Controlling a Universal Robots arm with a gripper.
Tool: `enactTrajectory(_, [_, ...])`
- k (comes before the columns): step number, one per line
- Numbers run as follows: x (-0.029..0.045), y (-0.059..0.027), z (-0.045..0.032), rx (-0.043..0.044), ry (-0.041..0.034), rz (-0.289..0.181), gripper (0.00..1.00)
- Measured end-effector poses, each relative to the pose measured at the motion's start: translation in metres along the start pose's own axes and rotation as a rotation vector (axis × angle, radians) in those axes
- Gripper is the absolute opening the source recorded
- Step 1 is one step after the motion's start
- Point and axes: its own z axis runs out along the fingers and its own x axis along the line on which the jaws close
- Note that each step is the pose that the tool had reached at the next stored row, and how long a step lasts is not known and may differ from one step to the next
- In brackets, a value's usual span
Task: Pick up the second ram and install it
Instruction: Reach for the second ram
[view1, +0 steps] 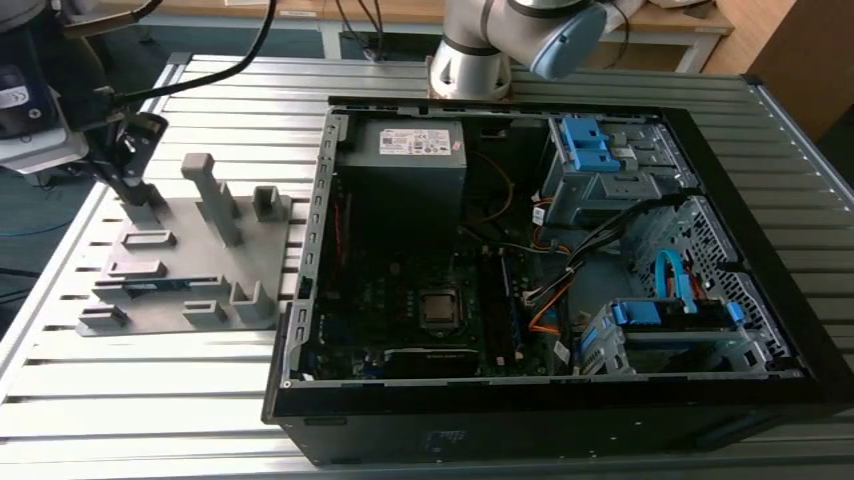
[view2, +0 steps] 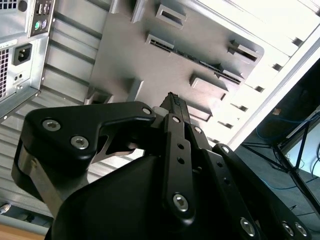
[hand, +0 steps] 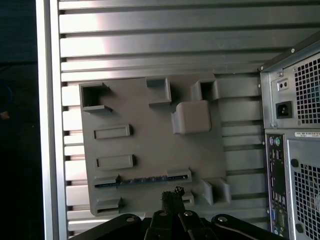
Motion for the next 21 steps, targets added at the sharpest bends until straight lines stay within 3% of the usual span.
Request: enactTrajectory(21, [0.0002,-0.0095,0.0277,0.0000,0.0000,0.000,0.10])
